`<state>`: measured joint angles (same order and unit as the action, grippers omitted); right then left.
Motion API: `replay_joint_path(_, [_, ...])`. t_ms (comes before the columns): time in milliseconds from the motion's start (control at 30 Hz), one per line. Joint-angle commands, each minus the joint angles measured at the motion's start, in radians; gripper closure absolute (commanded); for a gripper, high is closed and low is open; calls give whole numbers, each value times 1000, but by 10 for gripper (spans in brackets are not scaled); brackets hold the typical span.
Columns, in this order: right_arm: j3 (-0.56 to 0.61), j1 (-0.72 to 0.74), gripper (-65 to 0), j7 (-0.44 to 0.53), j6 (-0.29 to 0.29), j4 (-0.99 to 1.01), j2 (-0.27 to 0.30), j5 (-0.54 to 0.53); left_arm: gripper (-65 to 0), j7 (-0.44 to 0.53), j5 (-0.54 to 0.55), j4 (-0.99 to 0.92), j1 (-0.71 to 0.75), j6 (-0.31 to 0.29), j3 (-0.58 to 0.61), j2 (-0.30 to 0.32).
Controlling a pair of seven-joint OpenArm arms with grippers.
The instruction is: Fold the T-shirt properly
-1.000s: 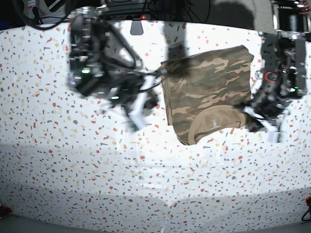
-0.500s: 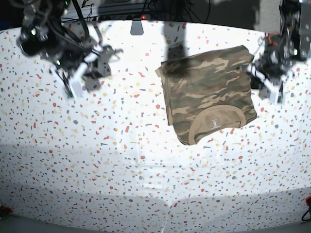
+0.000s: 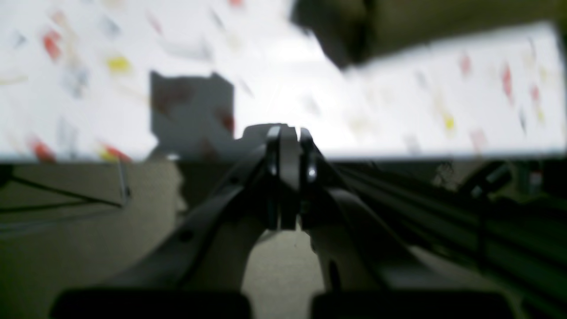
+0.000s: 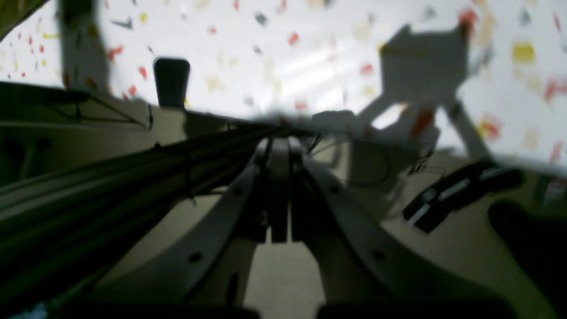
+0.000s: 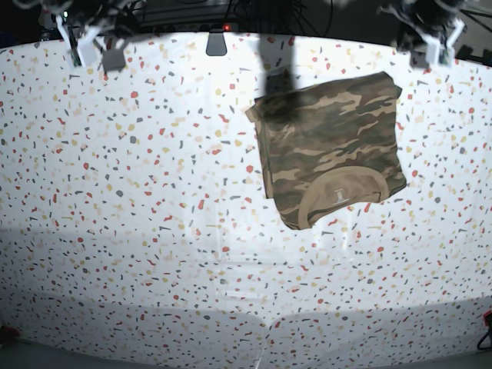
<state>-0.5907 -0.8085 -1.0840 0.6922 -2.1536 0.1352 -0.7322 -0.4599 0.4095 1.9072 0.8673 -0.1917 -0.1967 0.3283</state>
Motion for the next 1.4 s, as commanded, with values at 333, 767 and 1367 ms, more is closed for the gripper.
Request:
replay_joint_path(333, [-5, -208, 0, 191, 6, 148, -115, 206, 0, 135, -122, -85, 131, -133, -6, -123])
replay_joint_path(767, [-5, -23, 0, 319, 6, 761, -30, 367, 0, 336, -123, -856, -137, -326, -6, -123])
replay_joint_path(1367, [112, 402, 0, 621, 6, 1506, 191, 550, 0, 488, -265, -1368, -422, -323, -5, -200])
